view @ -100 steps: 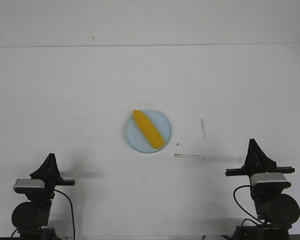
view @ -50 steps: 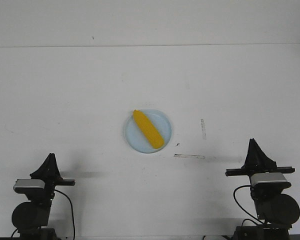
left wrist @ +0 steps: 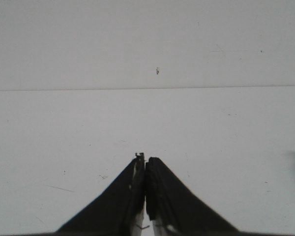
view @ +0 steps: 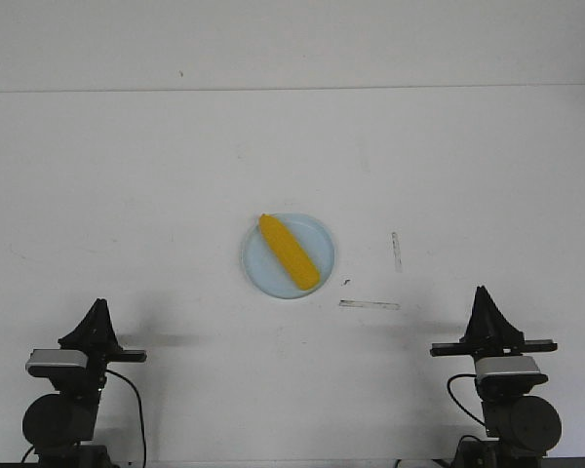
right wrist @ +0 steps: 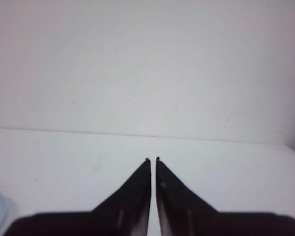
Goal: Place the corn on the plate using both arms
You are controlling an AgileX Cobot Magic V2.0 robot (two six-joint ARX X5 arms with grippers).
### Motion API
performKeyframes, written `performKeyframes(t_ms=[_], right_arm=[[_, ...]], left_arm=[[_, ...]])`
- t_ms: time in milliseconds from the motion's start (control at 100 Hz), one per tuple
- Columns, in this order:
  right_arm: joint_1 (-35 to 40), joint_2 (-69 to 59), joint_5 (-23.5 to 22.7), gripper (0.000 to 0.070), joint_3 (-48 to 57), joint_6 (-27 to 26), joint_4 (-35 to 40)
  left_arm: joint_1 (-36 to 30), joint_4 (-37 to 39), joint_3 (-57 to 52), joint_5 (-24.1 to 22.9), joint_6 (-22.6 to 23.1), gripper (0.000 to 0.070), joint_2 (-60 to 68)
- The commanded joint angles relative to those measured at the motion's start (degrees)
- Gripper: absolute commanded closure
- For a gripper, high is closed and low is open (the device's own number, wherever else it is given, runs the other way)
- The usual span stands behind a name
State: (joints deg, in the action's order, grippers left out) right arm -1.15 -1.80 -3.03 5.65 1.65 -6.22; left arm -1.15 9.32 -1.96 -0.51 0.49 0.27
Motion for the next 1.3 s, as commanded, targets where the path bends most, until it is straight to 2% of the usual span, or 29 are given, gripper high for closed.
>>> performKeyframes(t_ms=[0,170,1290], right_arm=[[0.04,1.92,0.13,0.0685,-2.01,-0.33,-0.59],[0.33,1.75,0.00,0.0685,-4.94,-0.55,-0.74],[0.48,1.75,0.02,0.0685,-4.92,-0.52,-0.66]], left_arm=[[0.07,0.63,1.22,0.11,0.28,0.0699,-0.09],[0.07,0.66,1.22,0.11,0.28,0.0699,-0.09],[0.07,0.63,1.20,0.11,0.28,0.0699,-0.09]])
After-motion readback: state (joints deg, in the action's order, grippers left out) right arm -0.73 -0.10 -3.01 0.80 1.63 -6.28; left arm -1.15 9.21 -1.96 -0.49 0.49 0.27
